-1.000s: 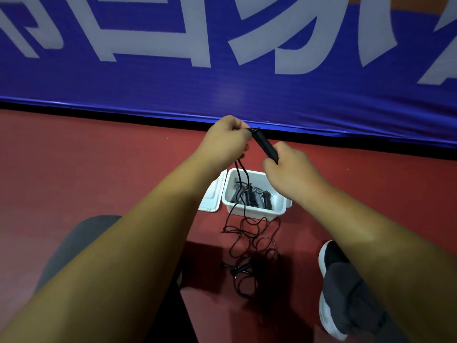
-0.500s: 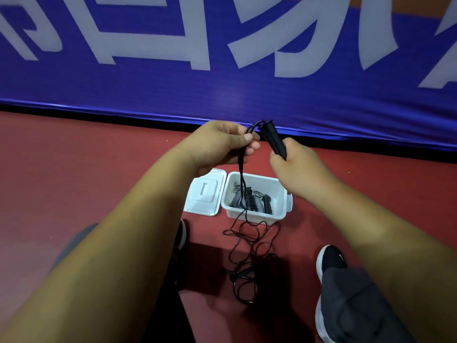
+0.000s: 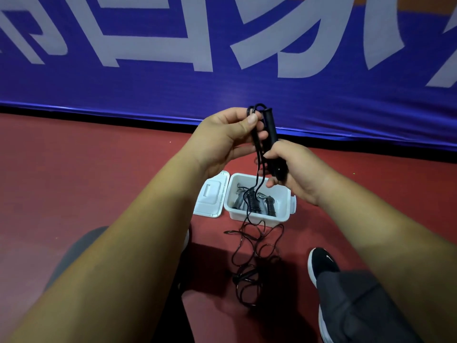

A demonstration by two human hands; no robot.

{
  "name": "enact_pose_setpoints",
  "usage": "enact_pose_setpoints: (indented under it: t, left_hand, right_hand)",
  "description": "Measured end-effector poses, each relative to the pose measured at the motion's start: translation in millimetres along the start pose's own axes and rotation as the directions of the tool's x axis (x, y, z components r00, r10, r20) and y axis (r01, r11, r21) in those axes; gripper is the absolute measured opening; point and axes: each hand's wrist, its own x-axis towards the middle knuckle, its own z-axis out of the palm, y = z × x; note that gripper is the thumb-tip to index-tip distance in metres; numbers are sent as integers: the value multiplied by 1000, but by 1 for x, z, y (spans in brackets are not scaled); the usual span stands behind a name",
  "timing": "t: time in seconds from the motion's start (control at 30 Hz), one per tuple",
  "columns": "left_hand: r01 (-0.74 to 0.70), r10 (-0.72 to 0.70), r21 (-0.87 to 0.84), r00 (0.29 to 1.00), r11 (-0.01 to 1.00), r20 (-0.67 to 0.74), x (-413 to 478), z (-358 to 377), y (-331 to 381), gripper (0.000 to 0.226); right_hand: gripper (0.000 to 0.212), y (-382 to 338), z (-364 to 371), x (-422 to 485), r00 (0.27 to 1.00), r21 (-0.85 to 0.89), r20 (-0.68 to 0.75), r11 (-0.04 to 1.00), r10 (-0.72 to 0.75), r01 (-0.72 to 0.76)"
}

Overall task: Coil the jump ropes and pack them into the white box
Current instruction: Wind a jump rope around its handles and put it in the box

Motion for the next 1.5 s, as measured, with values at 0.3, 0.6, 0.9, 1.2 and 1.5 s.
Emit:
enact_pose_setpoints:
  t: [0.3,0.6,0.9,1.2,1.5]
  left_hand:
    - [12,-11,55,1000,998,-14,-6,12,-7,12]
    - [38,-38,-56,999,998,12,1,5,-7,14]
    - [36,-37,14,999,999,21,-4,6,-3,29]
    - [11,-13,-15,991,1000,-133,6,7,-13,36]
    - [257,-396,607,912,752,105,-3,9,-56,43]
  right_hand:
    - [25,15,5,-5,989,-344,-68,934,-130,99]
    - [19,4,-1,-15,1000,-153,19,988,7,-4]
    - [27,3,-7,-23,987,-78,149,996,61,-50]
    - [8,1,-7,-23,993,-53,111,998,47,-41]
    - [17,-14,-21,-20,1000,66,-4,997,-29,29]
